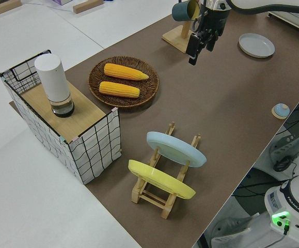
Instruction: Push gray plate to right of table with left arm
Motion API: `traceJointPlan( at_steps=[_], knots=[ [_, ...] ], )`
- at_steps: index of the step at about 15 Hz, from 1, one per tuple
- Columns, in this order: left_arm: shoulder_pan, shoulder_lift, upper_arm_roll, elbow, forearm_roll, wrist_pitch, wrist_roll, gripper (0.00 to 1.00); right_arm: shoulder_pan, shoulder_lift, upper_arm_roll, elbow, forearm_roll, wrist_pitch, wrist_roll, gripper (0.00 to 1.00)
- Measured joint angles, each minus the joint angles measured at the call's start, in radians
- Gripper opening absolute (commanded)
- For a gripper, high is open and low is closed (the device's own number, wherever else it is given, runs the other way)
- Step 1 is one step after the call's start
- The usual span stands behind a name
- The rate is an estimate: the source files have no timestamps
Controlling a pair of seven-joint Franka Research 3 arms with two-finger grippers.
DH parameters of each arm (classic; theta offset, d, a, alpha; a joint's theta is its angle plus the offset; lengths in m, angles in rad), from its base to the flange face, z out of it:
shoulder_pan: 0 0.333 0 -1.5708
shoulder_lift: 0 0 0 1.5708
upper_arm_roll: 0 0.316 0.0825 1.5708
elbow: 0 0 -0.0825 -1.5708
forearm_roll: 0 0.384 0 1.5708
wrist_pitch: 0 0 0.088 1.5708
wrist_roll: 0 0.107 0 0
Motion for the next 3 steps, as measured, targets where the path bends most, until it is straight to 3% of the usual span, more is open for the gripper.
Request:
traceJointPlan(
  at_steps=[3],
  knots=[
    [0.000, -0.001, 0.003, 0.000, 0.000, 0.001, -0.001, 1.00, 0.000, 0.000, 0.000, 0.000, 0.000, 0.000, 0.000, 0.983]
  ],
)
